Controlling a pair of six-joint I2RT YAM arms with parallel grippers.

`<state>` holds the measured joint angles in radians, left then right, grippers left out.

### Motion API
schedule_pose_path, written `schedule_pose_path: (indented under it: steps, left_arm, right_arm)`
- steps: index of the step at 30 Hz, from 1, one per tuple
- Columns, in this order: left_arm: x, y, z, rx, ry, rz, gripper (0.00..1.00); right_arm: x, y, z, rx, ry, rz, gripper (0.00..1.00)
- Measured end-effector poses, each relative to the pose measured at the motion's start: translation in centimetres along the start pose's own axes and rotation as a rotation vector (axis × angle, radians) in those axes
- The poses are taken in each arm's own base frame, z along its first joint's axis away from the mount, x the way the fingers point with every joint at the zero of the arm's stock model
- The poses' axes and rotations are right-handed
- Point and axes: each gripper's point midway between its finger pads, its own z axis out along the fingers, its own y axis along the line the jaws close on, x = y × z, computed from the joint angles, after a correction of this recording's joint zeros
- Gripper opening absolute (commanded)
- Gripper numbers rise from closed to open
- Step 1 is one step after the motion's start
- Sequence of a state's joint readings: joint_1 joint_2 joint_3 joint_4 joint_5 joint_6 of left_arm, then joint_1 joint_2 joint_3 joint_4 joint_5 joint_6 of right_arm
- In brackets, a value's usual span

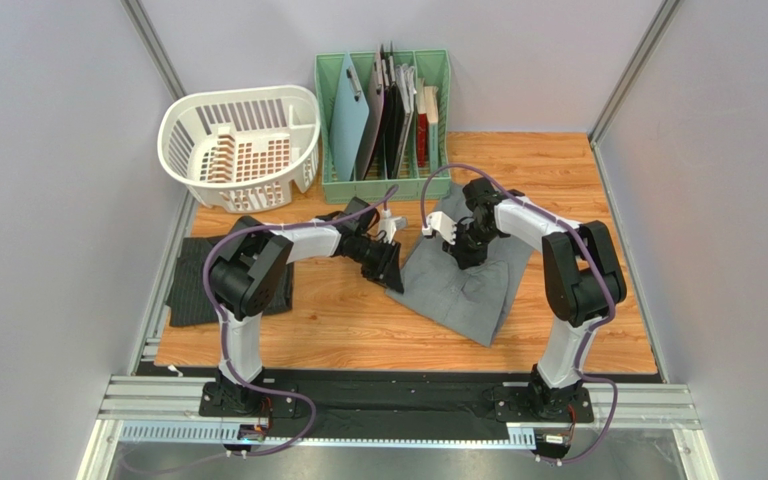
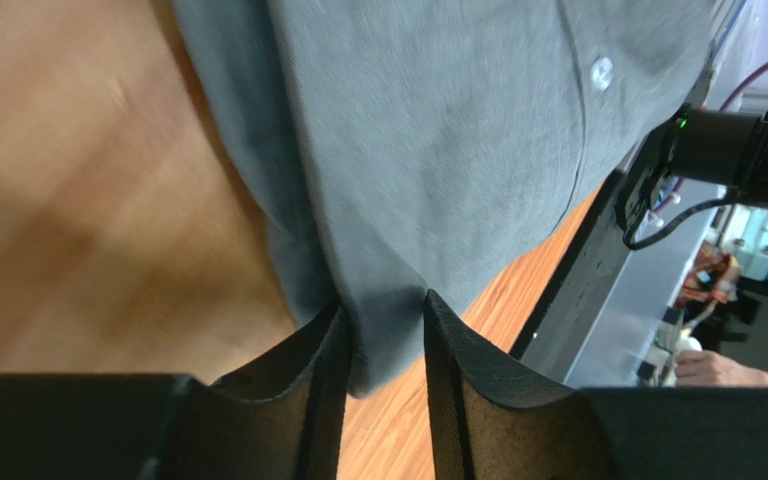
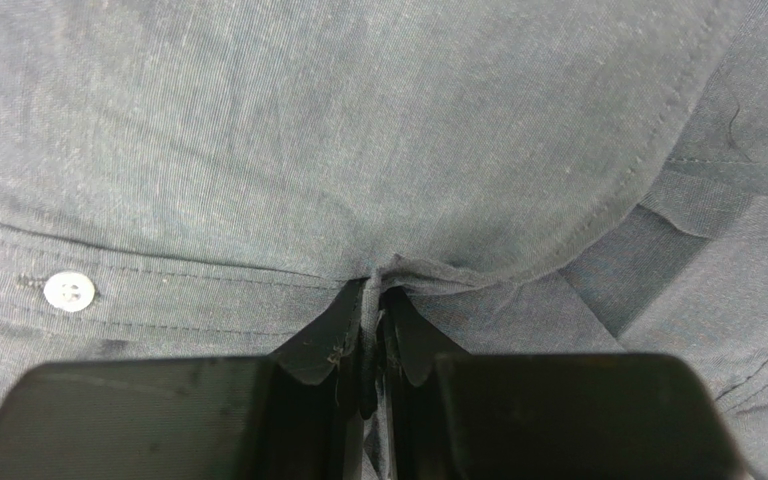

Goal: Fold and stack the long sleeve shirts
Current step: Fold the shirt

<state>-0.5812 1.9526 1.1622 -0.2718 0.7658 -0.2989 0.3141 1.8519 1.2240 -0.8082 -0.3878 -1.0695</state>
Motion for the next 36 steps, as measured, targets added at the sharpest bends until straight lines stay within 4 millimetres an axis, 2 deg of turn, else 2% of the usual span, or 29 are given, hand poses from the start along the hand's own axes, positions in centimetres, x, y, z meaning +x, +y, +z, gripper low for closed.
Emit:
schedule_pose_path:
  steps: [1,3,4,7,9,12,13,15,17,19,22,25,27,30,36]
  left_arm:
    - [0.9,0.0,0.3,0.000,0.018,-0.012,0.21]
    - [3.0,0.1,0.9,-0.002,0.063,-0.034,0.14]
    - [3.7,-0.1,1.2,0.003,0.080,-0.043,0.06]
    - [5.1,-1.2,1.5,0.020,0.107,-0.022,0.01]
    - [6.1,-2.3,1.4,0.034,0.125,0.001,0.02]
    - [8.4,-4.2,0.4,0.072,0.143,0.032,0.14]
    - [9.3,-4.8,0.0,0.089,0.142,0.040,0.28]
    - [11.5,-6.1,-1.6,0.119,0.131,0.056,0.36]
    - [12.5,-7.1,-3.0,0.135,0.099,0.078,0.44]
    - [12.4,-8.0,-4.7,0.140,0.039,0.112,0.46]
    - [10.0,-8.3,-7.7,0.123,-0.097,0.122,0.48]
    - [7.4,-5.6,-10.5,0.055,-0.236,0.028,0.50]
    - [6.5,-3.4,-11.5,0.009,-0.287,-0.053,0.51]
    - [6.5,-1.7,-11.5,-0.022,-0.295,-0.139,0.52]
    - [6.9,-1.1,-10.9,-0.013,-0.293,-0.190,0.50]
  right_arm:
    - [-0.2,-0.1,0.1,0.003,0.001,-0.006,0.14]
    - [-0.4,0.0,0.2,0.006,0.005,-0.018,0.14]
    - [-0.4,0.0,0.2,0.007,0.005,-0.021,0.15]
    - [-0.4,0.7,0.2,0.012,-0.004,-0.041,0.15]
    - [-0.1,2.0,0.1,0.005,-0.006,-0.060,0.15]
    - [0.2,5.1,0.2,-0.031,0.002,-0.102,0.15]
    - [0.1,6.4,0.4,-0.048,0.003,-0.122,0.16]
    - [-0.4,8.5,0.8,-0.084,-0.001,-0.167,0.16]
    - [-1.1,9.8,1.2,-0.107,-0.007,-0.199,0.16]
    - [-1.9,10.5,1.6,-0.120,-0.015,-0.227,0.16]
    - [-2.8,10.5,2.3,-0.133,-0.007,-0.222,0.15]
    - [-4.3,9.0,2.8,-0.150,0.017,-0.163,0.16]
    - [-5.6,7.6,3.2,-0.125,0.001,-0.160,0.19]
    - [-5.9,7.1,3.3,-0.104,-0.011,-0.172,0.20]
    - [-7.2,5.7,3.7,-0.093,-0.008,-0.209,0.22]
